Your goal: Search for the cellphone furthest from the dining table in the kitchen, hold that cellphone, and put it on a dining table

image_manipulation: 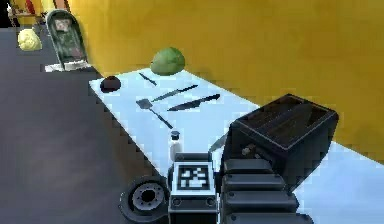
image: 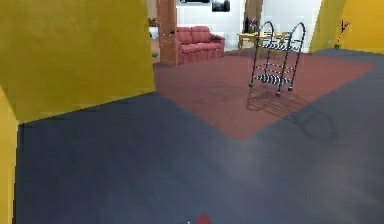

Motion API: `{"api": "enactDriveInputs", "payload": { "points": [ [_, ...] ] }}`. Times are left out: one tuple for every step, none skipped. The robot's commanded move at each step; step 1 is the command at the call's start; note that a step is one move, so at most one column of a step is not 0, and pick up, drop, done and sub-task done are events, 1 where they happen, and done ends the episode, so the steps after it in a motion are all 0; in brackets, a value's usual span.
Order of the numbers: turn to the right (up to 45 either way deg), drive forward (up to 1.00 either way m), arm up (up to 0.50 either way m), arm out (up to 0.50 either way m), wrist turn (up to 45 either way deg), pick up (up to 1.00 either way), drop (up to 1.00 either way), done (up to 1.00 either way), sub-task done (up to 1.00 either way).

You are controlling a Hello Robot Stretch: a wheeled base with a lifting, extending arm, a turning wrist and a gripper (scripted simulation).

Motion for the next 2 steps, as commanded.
{"api": "enactDriveInputs", "payload": {
  "points": [
    [0.0,0.3,0.0,0.0,0.0,0.0,0.0,0.0,0.0],
    [39.0,0.0,0.0,0.0,0.0,0.0,0.0,0.0,0.0]
  ]
}}
